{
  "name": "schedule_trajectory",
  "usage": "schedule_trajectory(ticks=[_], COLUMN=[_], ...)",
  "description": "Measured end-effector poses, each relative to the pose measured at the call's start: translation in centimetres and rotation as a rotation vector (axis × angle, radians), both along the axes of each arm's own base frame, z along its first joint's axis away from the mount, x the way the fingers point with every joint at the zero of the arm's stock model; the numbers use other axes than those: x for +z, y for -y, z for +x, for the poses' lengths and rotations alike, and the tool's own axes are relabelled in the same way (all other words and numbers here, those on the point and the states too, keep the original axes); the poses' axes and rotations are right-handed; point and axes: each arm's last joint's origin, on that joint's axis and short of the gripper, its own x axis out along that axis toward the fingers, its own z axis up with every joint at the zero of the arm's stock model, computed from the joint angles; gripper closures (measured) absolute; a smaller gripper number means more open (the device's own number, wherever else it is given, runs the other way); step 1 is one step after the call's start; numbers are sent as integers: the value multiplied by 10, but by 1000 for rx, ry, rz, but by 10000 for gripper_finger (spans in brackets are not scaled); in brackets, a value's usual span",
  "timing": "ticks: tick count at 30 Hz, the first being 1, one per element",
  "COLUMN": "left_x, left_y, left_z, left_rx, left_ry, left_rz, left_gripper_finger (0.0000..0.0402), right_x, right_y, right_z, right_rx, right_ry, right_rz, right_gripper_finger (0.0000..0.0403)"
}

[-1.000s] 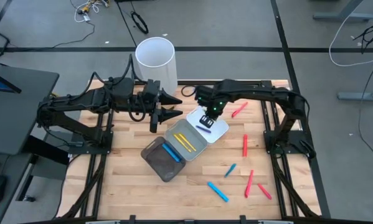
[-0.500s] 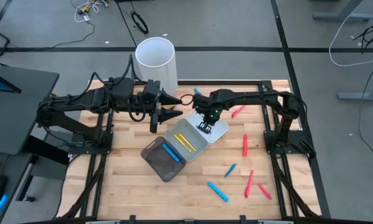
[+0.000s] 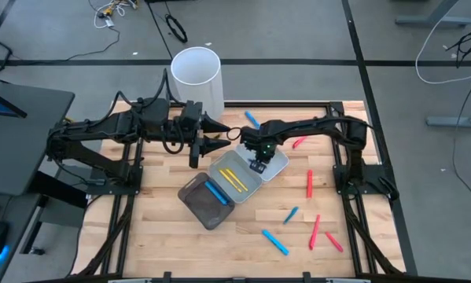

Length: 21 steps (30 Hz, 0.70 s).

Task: Pick & Place Markers
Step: Put the green pen into the white bin, then put the top blue highlighter into the black bin

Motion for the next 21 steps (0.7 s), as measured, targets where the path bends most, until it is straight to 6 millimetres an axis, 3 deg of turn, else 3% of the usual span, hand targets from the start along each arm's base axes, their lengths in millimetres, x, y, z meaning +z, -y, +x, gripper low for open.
schedule_trajectory(ticks=[7,21], left_x=[0,0], left_y=[0,0], left_z=[0,0], left_rx=[0,-1], left_ry=[-1,-2], left_rz=[0,6], left_gripper_finger=[181,181], right_x=[-11,-4], right_y=[-4,-5], right_z=[3,2], right_rx=[31,33], right_ry=[-26,-10], right_rz=[10,14], right_gripper_finger=[371,223])
